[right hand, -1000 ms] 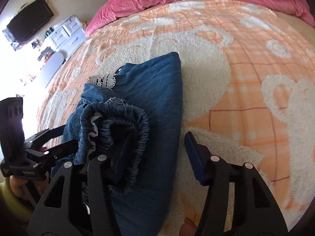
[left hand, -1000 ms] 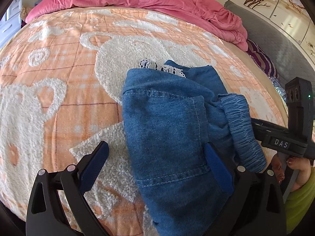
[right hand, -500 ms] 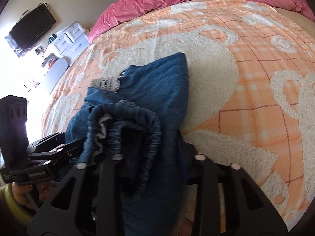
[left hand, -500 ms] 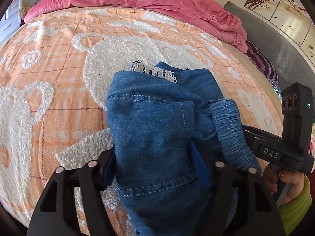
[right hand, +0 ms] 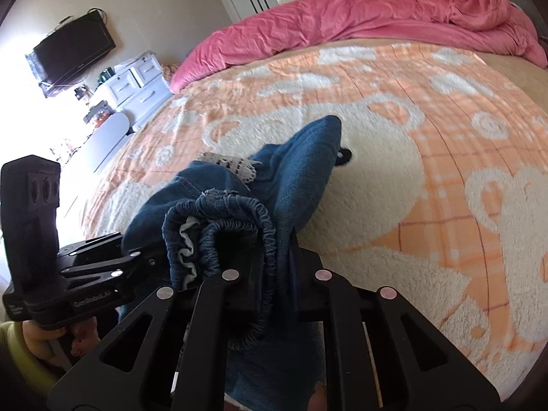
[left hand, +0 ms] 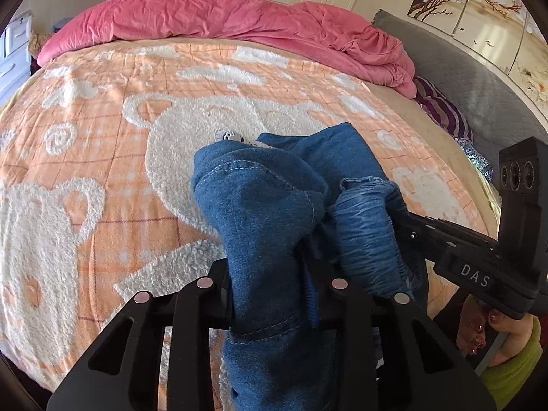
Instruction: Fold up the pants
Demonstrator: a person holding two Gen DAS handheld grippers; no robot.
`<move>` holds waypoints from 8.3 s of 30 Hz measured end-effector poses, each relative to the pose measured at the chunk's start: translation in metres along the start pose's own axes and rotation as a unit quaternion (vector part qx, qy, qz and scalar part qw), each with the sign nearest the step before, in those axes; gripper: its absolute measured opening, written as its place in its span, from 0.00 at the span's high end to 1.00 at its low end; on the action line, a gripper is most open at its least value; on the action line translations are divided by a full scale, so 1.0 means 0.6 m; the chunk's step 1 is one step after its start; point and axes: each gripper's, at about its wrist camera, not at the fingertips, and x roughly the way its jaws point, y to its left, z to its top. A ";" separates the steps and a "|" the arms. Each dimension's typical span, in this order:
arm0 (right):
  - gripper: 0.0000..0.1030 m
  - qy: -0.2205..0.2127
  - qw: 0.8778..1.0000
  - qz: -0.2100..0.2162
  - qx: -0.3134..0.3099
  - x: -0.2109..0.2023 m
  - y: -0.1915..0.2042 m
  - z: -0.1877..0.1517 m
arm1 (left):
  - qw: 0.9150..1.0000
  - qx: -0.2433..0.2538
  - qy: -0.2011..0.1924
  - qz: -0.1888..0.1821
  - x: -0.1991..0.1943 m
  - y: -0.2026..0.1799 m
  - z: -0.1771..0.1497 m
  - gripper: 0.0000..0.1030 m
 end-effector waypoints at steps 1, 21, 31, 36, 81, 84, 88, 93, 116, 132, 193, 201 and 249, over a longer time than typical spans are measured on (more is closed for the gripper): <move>0.94 -0.002 1.000 0.000 -0.005 0.000 0.005 0.007 | 1.000 0.001 -0.006 0.003 -0.005 0.002 0.006 0.73; 0.94 -0.013 0.998 -0.013 -0.062 0.129 0.051 0.181 | 0.997 -0.015 -0.057 0.046 0.037 0.091 0.171 0.73; 0.94 0.024 0.997 -0.044 -0.067 0.208 0.024 0.184 | 0.997 -0.030 -0.039 0.058 0.108 0.125 0.175 0.73; 0.94 0.050 0.996 -0.059 -0.048 0.236 -0.002 0.173 | 0.997 -0.029 -0.033 0.066 0.124 0.136 0.170 0.72; 0.09 -0.040 0.989 -0.127 -0.061 0.010 0.033 0.047 | 0.996 -0.023 -0.053 0.062 -0.044 0.085 0.032 0.20; 0.09 -0.048 0.988 -0.131 -0.061 -0.006 0.038 0.035 | 0.996 -0.021 -0.057 0.062 -0.057 0.075 0.014 0.13; 0.09 -0.057 0.987 -0.136 -0.058 -0.023 0.040 0.024 | 0.996 -0.025 -0.060 0.064 -0.072 0.070 0.000 0.08; 0.09 -0.061 0.987 -0.137 -0.052 -0.036 0.042 0.008 | 0.995 -0.019 -0.067 0.073 -0.083 0.061 -0.015 0.06; 0.09 -0.065 0.987 -0.135 -0.050 -0.075 0.057 -0.050 | 0.993 -0.023 -0.082 0.081 -0.114 0.054 -0.066 0.04; 0.09 -0.075 0.986 -0.141 -0.048 -0.084 0.056 -0.073 | 0.993 -0.026 -0.077 0.082 -0.108 0.047 -0.098 0.04; 0.09 -0.048 0.987 -0.146 -0.044 -0.019 0.023 -0.105 | 0.992 -0.030 -0.056 0.110 -0.058 0.061 -0.111 0.04; 0.09 -0.048 0.987 -0.146 -0.044 -0.019 0.022 -0.105 | 0.992 -0.030 -0.055 0.111 -0.059 0.062 -0.111 0.04; 0.09 -0.041 0.986 -0.157 -0.040 -0.021 0.017 -0.110 | 0.990 -0.027 -0.049 0.129 -0.062 0.058 -0.108 0.04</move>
